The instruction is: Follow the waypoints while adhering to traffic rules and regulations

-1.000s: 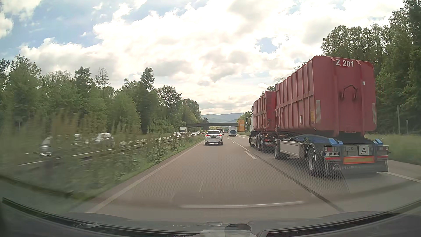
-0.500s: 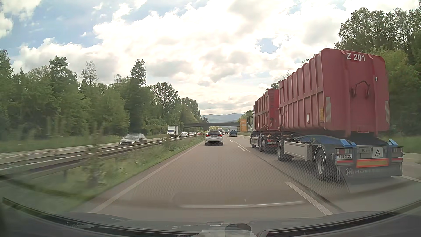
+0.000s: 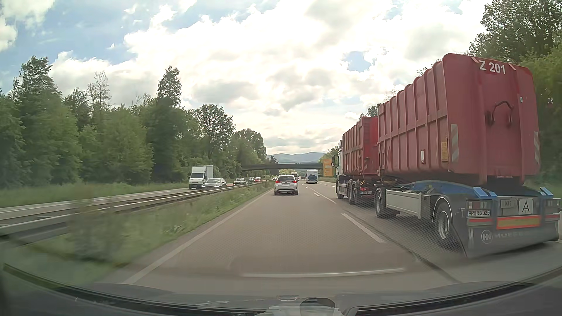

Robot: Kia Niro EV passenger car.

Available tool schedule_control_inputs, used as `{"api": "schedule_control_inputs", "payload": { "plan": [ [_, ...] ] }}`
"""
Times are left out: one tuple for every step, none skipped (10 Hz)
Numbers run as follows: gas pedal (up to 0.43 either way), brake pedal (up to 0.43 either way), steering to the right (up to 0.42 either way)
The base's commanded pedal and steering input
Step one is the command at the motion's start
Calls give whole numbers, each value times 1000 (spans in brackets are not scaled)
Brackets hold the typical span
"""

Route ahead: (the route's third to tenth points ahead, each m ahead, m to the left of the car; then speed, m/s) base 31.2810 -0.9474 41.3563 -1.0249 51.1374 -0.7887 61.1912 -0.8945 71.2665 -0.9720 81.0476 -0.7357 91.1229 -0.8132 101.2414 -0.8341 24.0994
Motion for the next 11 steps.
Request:
{"api": "schedule_control_inputs", "payload": {
  "plan": [
    [150,0,0],
    [150,0,0],
    [169,0,0],
    [169,0,0],
    [177,0,0],
    [177,0,0],
    [177,0,0],
    [177,0,0],
    [177,0,0],
    [177,0,0],
    [177,0,0]
  ]
}}
